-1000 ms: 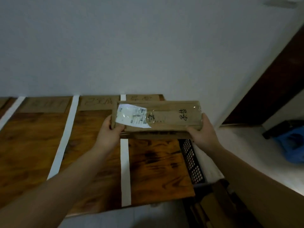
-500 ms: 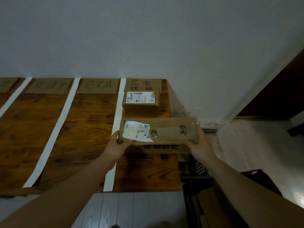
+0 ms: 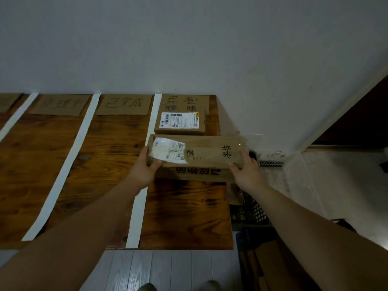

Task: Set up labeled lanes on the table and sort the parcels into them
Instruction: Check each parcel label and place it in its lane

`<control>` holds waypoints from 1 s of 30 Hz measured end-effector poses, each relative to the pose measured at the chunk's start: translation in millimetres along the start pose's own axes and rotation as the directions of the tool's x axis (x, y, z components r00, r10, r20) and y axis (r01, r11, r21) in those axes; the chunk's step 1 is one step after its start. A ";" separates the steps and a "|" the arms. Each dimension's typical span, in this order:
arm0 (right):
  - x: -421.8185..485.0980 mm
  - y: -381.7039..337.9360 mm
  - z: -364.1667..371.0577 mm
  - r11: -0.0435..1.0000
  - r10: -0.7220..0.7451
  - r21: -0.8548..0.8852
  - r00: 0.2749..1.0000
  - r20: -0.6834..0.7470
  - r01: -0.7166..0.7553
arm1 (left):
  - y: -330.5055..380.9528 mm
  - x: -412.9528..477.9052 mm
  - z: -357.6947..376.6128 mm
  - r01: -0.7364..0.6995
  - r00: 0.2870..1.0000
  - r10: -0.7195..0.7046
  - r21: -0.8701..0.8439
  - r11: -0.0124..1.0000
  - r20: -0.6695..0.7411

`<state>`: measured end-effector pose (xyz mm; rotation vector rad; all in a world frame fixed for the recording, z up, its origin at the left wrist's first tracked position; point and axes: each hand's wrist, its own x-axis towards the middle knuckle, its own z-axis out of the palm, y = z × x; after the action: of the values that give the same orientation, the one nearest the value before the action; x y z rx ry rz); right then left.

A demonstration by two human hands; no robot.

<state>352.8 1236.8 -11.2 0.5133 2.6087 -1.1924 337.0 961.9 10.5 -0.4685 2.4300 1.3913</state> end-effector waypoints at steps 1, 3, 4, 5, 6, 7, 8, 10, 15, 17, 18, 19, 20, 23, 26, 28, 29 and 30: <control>2.1 -1.6 -1.9 0.999 0.010 -0.035 1.000 0.010 -0.009 | 0.4 3.0 -2.6 0.014 1.000 -0.015 0.028 1.000 0.014; 4.2 -5.9 -5.9 0.993 0.030 -0.112 0.999 0.027 -0.027 | 1.8 4.4 -10.5 0.037 0.998 -0.041 0.089 0.995 0.047; 3.3 -9.7 -7.7 0.987 0.036 -0.160 0.999 0.025 -0.032 | 3.7 1.9 -16.0 0.038 0.997 -0.045 0.107 0.994 0.059; 1.0 -16.3 -9.4 0.977 0.034 -0.210 0.999 0.022 -0.028 | 4.9 -0.8 -23.0 0.038 0.997 -0.045 0.110 0.993 0.057; -1.8 -25.1 -10.8 0.967 0.017 -0.255 1.000 0.023 -0.011 | 7.4 -5.1 -31.3 0.035 0.998 -0.040 0.109 0.993 0.044; -5.6 -36.9 -11.9 0.955 -0.014 -0.296 1.000 0.025 0.021 | 9.2 -9.2 -40.9 0.040 0.999 -0.043 0.110 0.993 0.026; -9.1 -50.9 -12.2 0.943 -0.057 -0.328 0.998 0.030 0.064 | 11.7 -14.5 -53.1 0.046 0.999 -0.046 0.123 0.991 0.002; -19.2 -84.8 -11.5 0.919 -0.150 -0.362 0.988 0.042 0.155 | 14.1 -25.4 -82.6 0.042 0.999 -0.036 0.162 0.986 -0.040; -52.7 -177.5 14.2 0.868 -0.353 -0.330 0.928 0.117 0.372 | 1.9 -51.6 -177.9 -0.035 0.989 0.061 0.185 0.982 -0.134; -71.3 -215.2 33.5 0.830 -0.413 -0.344 0.899 0.148 0.438 | -9.0 -65.2 -220.7 -0.060 0.979 0.095 0.189 0.980 -0.181; -80.9 -235.5 45.9 0.808 -0.442 -0.354 0.882 0.164 0.471 | -17.3 -73.5 -244.2 -0.055 0.974 0.095 0.195 0.979 -0.205; -91.9 -256.7 59.0 0.788 -0.466 -0.363 0.867 0.176 0.497 | -27.7 -81.1 -269.4 -0.041 0.970 0.085 0.192 0.980 -0.227; -103.8 -278.4 73.4 0.770 -0.486 -0.373 0.855 0.184 0.518 | -39.5 -89.5 -295.3 -0.031 0.965 0.079 0.188 0.982 -0.252; -134.8 -343.9 126.4 0.732 -0.536 -0.367 0.818 0.212 0.574 | -77.7 -118.1 -375.1 -0.037 0.947 0.090 0.175 0.984 -0.308; -168.1 -405.9 186.9 0.708 -0.577 -0.322 0.778 0.249 0.629 | -118.5 -149.8 -451.3 -0.028 0.912 0.104 0.193 0.981 -0.397; -189.9 -442.5 226.0 0.680 -0.607 -0.298 0.742 0.283 0.670 | -144.8 -170.1 -498.0 -0.002 0.890 0.076 0.163 0.987 -0.450; -198.5 -459.6 245.8 0.661 -0.618 -0.295 0.724 0.308 0.690 | -159.4 -178.8 -521.4 0.012 0.884 0.056 0.141 0.990 -0.465; -207.3 -475.8 264.5 0.638 -0.628 -0.294 0.702 0.335 0.712 | -172.7 -187.1 -542.9 0.026 0.879 0.029 0.108 0.994 -0.476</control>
<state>365.8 700.2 215.1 -0.7146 2.8080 -0.7283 525.9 432.1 218.0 -0.8725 2.8732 1.2410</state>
